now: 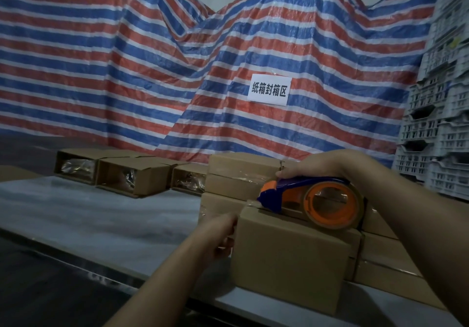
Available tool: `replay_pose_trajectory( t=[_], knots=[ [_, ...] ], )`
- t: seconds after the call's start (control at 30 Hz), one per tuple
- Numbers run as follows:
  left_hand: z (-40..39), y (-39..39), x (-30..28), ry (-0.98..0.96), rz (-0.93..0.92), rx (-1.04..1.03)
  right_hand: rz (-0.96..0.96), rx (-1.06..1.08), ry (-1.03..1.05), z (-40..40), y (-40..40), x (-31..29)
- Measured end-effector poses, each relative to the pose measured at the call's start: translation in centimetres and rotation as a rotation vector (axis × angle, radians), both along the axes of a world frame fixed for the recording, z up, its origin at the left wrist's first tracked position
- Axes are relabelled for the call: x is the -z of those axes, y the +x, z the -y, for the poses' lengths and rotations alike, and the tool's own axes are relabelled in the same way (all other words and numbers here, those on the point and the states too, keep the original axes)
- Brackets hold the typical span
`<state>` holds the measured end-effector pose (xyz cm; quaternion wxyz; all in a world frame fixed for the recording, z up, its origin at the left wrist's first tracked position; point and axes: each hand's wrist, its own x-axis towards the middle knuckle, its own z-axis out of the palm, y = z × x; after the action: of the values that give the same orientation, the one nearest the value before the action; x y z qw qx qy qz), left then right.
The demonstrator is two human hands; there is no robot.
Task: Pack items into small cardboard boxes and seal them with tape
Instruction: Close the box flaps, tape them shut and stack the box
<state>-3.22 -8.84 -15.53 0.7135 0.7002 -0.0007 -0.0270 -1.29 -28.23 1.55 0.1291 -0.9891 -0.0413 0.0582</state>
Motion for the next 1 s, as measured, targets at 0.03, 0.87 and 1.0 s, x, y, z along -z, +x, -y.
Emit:
replay_pose_trajectory(
  t=[0.03, 0.87, 1.0],
  knots=[
    [0.2, 0.2, 0.1, 0.011, -0.005, 0.006, -0.005, -0.003, 0.023, 0.1, 0.1, 0.0],
    [0.6, 0.8, -3.5, 0.246, -0.050, 0.104, -0.016, 0.077, -0.068, 0.2, 0.8, -0.4],
    [0.8, 0.5, -3.3, 0.255, -0.031, 0.112, -0.009, 0.118, -0.163, 2.2, 0.2, -1.1]
  ],
)
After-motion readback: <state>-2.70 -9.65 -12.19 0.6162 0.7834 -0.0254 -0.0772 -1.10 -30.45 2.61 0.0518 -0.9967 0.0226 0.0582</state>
